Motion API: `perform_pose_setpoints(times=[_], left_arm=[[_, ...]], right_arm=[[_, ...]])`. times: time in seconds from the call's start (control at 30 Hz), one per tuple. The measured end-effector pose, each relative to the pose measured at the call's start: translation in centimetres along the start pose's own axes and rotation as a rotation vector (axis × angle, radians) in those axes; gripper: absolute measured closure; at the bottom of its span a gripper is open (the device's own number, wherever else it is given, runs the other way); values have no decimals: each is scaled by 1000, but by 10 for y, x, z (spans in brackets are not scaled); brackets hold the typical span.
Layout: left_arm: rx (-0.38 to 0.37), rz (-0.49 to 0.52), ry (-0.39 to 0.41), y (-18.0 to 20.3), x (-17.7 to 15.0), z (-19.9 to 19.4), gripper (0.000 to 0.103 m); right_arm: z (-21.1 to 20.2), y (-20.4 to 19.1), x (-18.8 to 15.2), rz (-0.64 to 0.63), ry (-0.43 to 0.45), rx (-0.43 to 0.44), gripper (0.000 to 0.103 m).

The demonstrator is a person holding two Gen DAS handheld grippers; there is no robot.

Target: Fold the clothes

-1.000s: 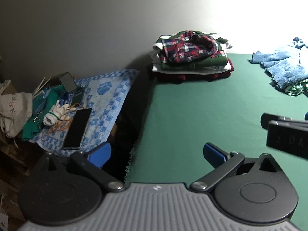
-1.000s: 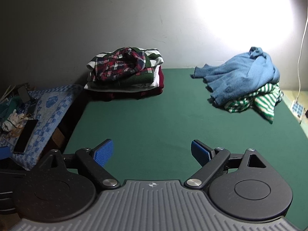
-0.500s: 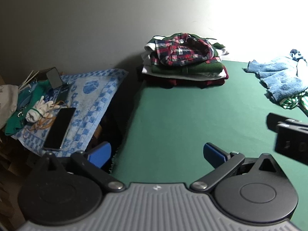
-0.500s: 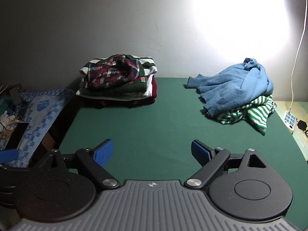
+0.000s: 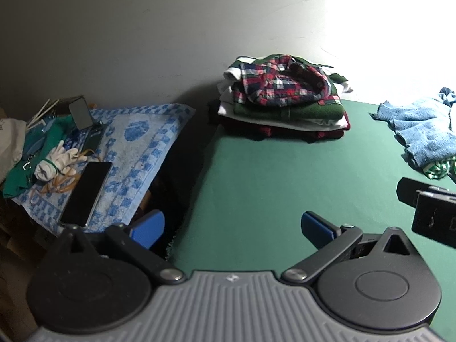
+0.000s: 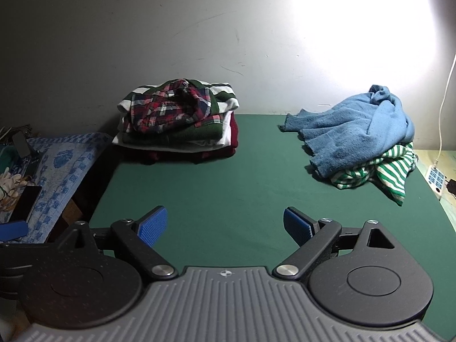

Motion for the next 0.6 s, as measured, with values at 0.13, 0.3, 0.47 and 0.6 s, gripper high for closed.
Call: perform_pose_setpoints(times=[0.13, 0.3, 0.47, 0.6], left_arm=[[4, -13, -5, -2, 1, 3, 0], [7, -6, -9, -2, 2, 7, 0], [-14, 11, -6, 1, 3, 10, 0], [-23, 29, 0, 7, 5, 11, 0]], right_arm=[[5, -7, 3, -27, -8, 0, 12], [11, -8, 7, -16, -21, 3, 12], [14, -7, 3, -5, -32, 5, 12], [16, -6, 3, -1, -31, -7, 12]])
Point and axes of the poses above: each gripper's, at about its wrist camera, not at the fingertips, and z roughly the way its jaws point, y to its right, x to its top, the point moved 2 cm from there along z, roughly the way its jaws point, and after that the axes turned 14 degrees about z, right-handed, at the moved point
